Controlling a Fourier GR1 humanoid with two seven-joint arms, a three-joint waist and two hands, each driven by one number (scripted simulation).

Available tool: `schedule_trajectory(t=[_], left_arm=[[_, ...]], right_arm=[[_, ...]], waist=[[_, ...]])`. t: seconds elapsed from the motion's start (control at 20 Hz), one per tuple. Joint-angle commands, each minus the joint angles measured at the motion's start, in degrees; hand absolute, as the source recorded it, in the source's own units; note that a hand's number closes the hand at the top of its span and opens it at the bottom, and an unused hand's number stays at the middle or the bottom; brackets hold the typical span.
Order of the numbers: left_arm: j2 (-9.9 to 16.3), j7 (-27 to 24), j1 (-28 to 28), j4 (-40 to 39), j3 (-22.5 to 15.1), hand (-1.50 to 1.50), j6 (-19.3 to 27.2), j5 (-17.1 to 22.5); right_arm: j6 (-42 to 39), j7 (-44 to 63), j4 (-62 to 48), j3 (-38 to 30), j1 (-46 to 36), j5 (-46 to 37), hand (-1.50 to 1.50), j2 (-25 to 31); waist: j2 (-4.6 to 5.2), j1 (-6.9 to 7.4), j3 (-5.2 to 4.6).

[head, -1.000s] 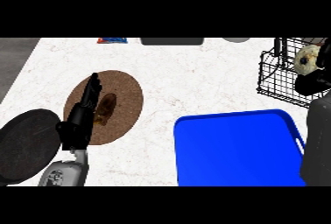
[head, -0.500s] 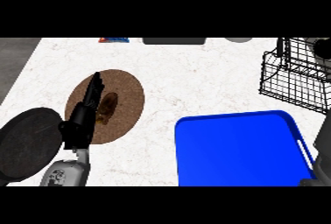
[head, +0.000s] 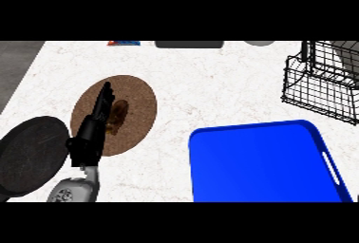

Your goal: Pick the cupcake from the tray and place it in the tiered basket

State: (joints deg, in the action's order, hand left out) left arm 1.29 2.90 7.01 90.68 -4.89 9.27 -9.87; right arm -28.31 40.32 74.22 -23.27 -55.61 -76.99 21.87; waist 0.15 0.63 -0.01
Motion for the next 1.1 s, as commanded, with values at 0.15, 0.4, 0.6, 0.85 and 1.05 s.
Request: schedule_trajectory(t=[0.15, 0.4, 0.6, 0.85, 1.05], left_arm=[[1.40, -0.17, 0.69, -0.80, 1.30, 0.00, -1.77, 0.94], [0.60, -0.30, 2.54, -1.50, 1.45, 0.00, -0.81, 1.08], [-1.22, 2.56, 3.84, -1.09, -1.35, 0.00, 2.59, -0.82], [-1.26, -0.81, 1.45, -2.35, -0.60, 0.00, 2.27, -0.62], [-0.28, -0.18, 1.19, -0.78, 0.12, 0.00, 0.80, 0.19]], right_arm=[[8.31, -7.87, -12.20, -0.61, 1.85, 0.62, 1.50, 8.48], [12.23, -7.06, -21.91, -0.89, -1.23, 1.34, 1.50, 8.90], [18.51, -4.81, -22.31, -10.87, -0.55, 8.23, -1.50, 7.66], [20.69, -8.28, -22.70, -13.78, -1.59, 14.26, -1.50, 9.15], [29.80, -7.98, -19.77, -18.23, -0.85, 17.32, -1.50, 8.69]], waist=[[0.06, -0.04, 0.01], [0.09, 0.19, 0.01], [0.15, 0.09, 0.07], [-0.01, -0.09, 0.02], [-0.03, -0.01, 0.04]])
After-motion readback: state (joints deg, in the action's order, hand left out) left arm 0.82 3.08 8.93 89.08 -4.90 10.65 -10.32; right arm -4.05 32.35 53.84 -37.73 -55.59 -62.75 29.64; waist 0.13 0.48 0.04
